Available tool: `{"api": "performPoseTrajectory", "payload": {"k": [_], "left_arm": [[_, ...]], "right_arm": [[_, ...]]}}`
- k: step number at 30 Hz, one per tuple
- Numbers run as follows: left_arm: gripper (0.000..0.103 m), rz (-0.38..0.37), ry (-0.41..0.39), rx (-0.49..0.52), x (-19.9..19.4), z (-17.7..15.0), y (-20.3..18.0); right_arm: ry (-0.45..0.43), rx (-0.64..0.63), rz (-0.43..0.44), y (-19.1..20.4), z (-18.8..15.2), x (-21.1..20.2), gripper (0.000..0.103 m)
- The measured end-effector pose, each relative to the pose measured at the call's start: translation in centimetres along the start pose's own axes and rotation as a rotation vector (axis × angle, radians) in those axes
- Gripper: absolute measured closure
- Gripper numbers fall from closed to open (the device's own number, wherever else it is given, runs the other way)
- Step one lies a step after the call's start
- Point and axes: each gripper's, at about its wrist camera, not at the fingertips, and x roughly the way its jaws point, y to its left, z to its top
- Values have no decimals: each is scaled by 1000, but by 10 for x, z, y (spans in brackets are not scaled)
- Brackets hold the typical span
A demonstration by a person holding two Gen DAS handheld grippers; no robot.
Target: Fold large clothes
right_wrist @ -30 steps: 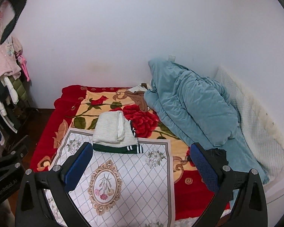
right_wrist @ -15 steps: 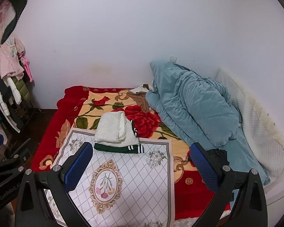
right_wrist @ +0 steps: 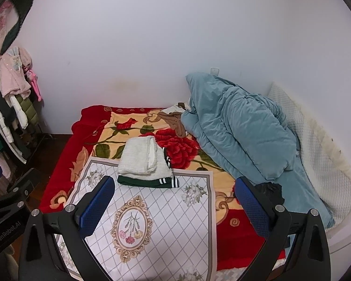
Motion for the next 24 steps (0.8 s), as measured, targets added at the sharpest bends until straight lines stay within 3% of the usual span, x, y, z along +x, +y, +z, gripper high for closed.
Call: {"api": "performPoseTrajectory", "payload": {"k": [24], "left_arm": [[2,2,-13,-11,-11,2,1]], "right_arm": [[-6,5,10,7,-13,-9,0]]}}
